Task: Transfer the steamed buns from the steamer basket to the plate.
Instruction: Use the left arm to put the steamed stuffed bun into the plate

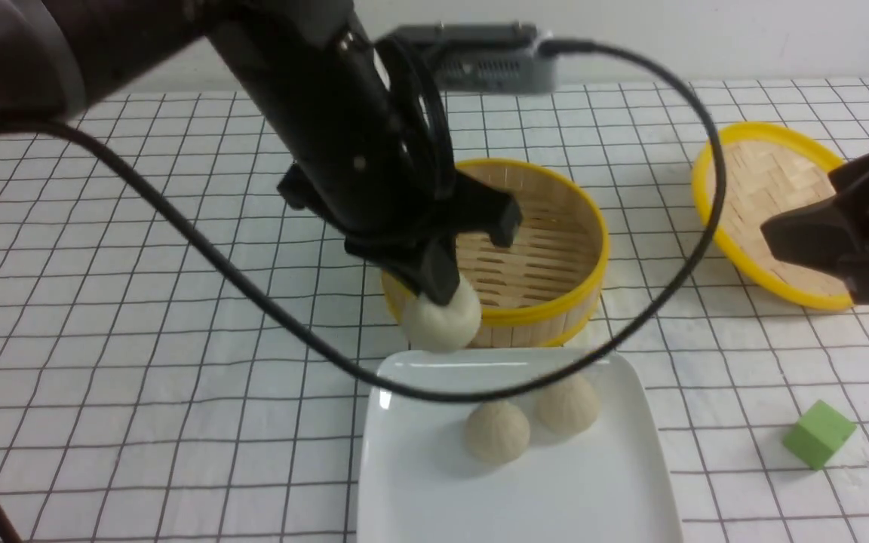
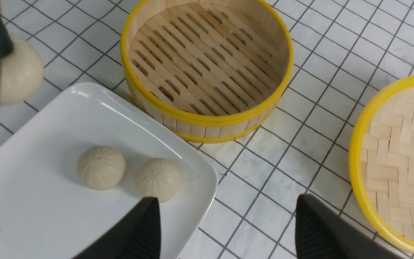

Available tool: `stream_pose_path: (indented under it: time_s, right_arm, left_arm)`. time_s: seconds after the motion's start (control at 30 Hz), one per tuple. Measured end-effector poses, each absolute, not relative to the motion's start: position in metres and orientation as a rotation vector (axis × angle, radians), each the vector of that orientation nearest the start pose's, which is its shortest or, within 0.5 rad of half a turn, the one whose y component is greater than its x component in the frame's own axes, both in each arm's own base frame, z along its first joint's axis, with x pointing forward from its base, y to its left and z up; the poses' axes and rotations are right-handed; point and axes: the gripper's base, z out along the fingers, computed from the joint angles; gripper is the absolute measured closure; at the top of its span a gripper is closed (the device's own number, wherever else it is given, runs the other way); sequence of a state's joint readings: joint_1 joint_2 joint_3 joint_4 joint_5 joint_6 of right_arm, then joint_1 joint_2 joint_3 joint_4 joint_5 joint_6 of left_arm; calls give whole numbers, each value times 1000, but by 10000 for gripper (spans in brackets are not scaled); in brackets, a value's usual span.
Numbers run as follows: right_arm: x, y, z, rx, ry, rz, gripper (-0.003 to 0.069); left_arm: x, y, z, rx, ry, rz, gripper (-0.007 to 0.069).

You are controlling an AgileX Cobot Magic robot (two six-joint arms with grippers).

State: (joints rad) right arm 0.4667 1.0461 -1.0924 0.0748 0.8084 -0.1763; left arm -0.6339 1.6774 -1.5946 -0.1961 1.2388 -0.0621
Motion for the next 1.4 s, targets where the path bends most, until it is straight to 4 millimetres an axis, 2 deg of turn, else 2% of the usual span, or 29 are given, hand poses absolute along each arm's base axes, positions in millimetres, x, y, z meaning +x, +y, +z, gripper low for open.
stream_pose_path:
  time_s: [0.23, 0.47, 0.57, 0.97, 1.2, 1.4]
  right_arm:
    - [183, 99, 385, -688, 2153, 262, 165]
    - [183, 99, 385, -689, 2153, 264, 165]
    - [183, 99, 385, -689, 2153, 264, 165]
    - [183, 99, 385, -688, 2153, 267, 165]
    - [183, 100, 385, -689, 2158, 273, 165]
    - [182, 100, 384, -689, 2161, 274, 165]
  left_arm:
    - [262, -216, 297, 783, 2875, -358, 601]
    - [263, -215, 276, 785, 2840, -359, 601]
    - [266, -216, 265, 799, 2780, -359, 601]
    - [290, -227, 218, 835, 2724, -282, 601]
    - [294, -228, 213, 857, 2700, -257, 600]
    - [292, -227, 212, 871, 2718, -244, 570]
